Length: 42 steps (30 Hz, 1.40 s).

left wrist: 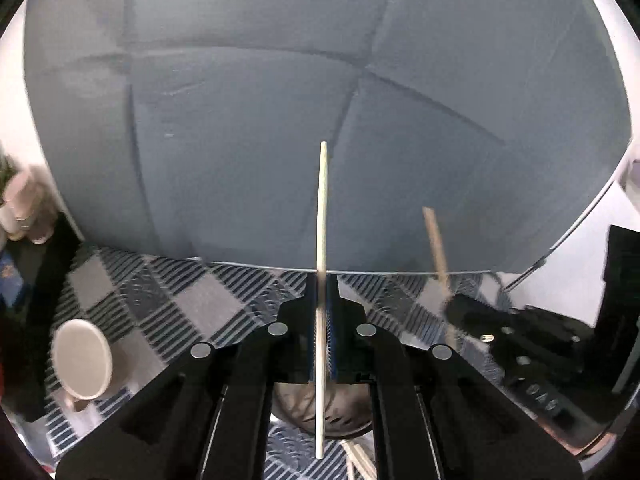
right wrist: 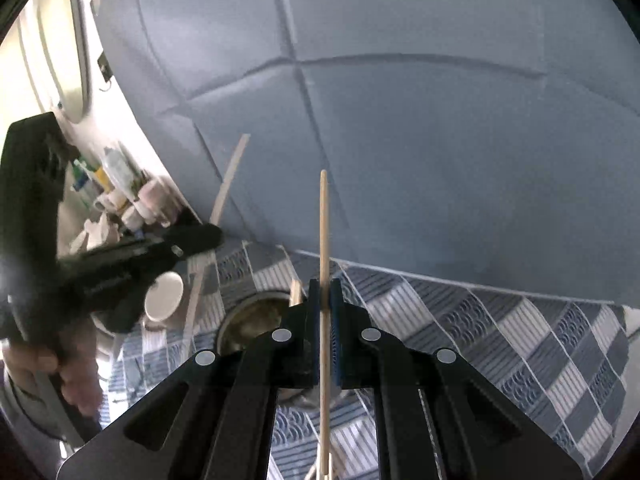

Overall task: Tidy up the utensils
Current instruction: 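Lift both held sticks and carry them above the black holder, then lower both sticks into the holder and open both tools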

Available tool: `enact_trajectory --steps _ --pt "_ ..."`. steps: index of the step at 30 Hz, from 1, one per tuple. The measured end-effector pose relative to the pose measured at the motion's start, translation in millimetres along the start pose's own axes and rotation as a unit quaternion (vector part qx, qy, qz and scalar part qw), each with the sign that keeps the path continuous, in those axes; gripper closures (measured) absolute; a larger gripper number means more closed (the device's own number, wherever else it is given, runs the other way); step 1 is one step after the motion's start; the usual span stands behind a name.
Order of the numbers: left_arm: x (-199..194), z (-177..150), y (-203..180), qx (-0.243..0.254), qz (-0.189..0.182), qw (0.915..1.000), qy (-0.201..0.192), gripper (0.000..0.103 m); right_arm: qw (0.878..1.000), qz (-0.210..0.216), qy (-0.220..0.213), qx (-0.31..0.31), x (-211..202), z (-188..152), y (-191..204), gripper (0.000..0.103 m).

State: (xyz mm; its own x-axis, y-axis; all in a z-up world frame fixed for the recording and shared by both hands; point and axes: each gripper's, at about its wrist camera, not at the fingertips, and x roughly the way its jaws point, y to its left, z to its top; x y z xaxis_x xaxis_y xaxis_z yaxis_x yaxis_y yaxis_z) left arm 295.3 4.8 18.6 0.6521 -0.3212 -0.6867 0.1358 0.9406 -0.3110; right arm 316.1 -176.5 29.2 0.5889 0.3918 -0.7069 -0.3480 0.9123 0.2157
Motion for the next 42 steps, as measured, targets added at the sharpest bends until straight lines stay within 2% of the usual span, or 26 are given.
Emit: enact_trajectory --steps 5,10,14,16,20,25,26,31,35,37,38,39,42 --pt "14.0 -0.1 7.2 -0.017 -0.022 0.9993 -0.025 0.098 0.999 0.028 -0.023 0.007 15.9 13.0 5.9 0.098" --pt "22.1 -6.0 14.8 -0.02 -0.031 0.9973 -0.063 0.098 0.994 0.062 -0.086 0.021 25.2 20.4 3.6 0.098" --pt "28.9 -13.9 16.1 -0.007 -0.041 0.9953 -0.088 0.098 0.99 0.078 -0.114 0.031 34.7 20.2 1.4 0.098" --pt "31.7 -18.2 16.4 -0.003 -0.043 0.9944 -0.096 0.098 0.988 0.088 -0.117 0.038 41.8 14.8 -0.8 0.098" --pt "32.4 -33.6 12.1 0.015 -0.026 0.9924 -0.119 0.098 0.99 0.091 -0.099 0.042 56.4 -0.9 -3.5 0.098" --pt "31.4 -48.0 5.3 0.033 -0.016 0.9917 -0.123 0.098 0.992 0.087 -0.085 0.045 58.3 -19.4 -6.7 0.098" --pt "30.3 -50.0 5.4 0.031 -0.015 0.9919 -0.123 0.098 0.992 0.086 -0.084 0.046 57.1 -22.0 -8.0 0.095" --pt "16.3 -54.4 9.8 0.019 -0.01 0.9915 -0.128 0.082 0.992 0.072 -0.096 0.049 34.1 -31.8 -15.2 0.094" --pt "-0.6 -61.4 10.1 0.012 -0.004 0.9907 -0.135 0.074 0.99 0.065 -0.11 0.055 13.3 -34.7 -17.0 0.094" --pt "-10.1 -64.2 10.5 0.01 0.001 0.9903 -0.138 0.067 0.99 0.059 -0.111 0.056 6.6 -35.3 -16.0 0.087" --pt "-13.8 -66.2 10.7 0.009 0.005 0.9903 -0.139 0.064 0.991 0.052 -0.113 0.055 1.8 -37.1 -15.0 0.076" --pt "-17.8 -68.6 10.6 0.007 0.009 0.9902 -0.139 0.056 0.991 0.046 -0.116 0.055 -1.7 -38.0 -14.2 0.068" --pt "-25.3 -76.5 14.1 0.001 0.021 0.9894 -0.144 0.04 0.991 0.04 -0.115 0.059 -10.7 -43.1 -13.1 0.062"
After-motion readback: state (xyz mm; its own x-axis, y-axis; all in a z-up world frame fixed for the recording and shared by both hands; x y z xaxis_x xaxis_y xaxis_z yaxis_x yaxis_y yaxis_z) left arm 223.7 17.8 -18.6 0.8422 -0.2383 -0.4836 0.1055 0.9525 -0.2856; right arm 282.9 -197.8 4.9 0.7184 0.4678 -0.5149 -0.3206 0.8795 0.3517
